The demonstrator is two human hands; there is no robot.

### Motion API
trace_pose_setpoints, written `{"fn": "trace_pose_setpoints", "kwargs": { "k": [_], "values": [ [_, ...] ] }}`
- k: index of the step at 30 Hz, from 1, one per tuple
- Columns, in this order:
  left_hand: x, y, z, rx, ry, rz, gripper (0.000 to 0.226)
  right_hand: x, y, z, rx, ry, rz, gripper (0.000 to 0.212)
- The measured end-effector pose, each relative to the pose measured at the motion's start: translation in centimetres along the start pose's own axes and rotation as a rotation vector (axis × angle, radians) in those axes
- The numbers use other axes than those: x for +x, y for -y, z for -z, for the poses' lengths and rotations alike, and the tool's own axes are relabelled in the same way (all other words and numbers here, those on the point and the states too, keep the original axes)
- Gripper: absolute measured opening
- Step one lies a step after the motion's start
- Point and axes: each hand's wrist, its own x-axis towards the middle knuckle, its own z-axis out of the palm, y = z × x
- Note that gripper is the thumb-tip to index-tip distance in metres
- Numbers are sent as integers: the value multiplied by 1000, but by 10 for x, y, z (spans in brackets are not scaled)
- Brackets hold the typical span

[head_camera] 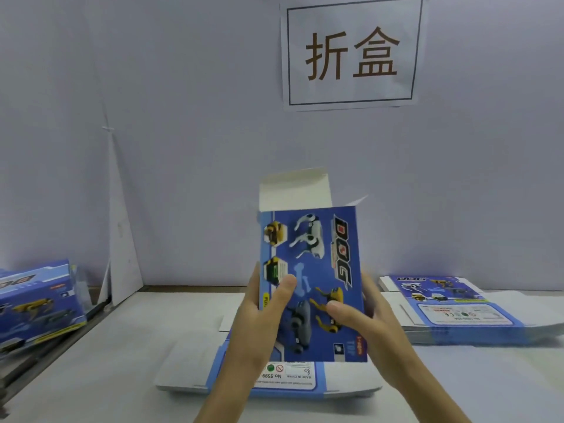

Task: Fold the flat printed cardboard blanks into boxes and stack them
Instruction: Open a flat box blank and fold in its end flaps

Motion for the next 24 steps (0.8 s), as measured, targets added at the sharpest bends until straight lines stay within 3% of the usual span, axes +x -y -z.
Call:
{"fn": "trace_pose_setpoints", "kwargs": {
  "k": [2,4,6,16,24],
  "values": [
    [0,4,0,-1,78,58,74,-1,0,3,-17,-14,-20,88],
    [0,8,1,9,22,32,51,-2,-1,5,-42,-36,-56,85],
    [0,11,2,26,-20,1,41,-3,-2,6,-54,-19,-92,83],
    [0,10,5,36,7,-71,48,-7,5,-1,-119,-13,-27,76],
    [-4,8,5,21,6,-141,48,-11,7,-6,-224,-31,18,93]
  ]
}}
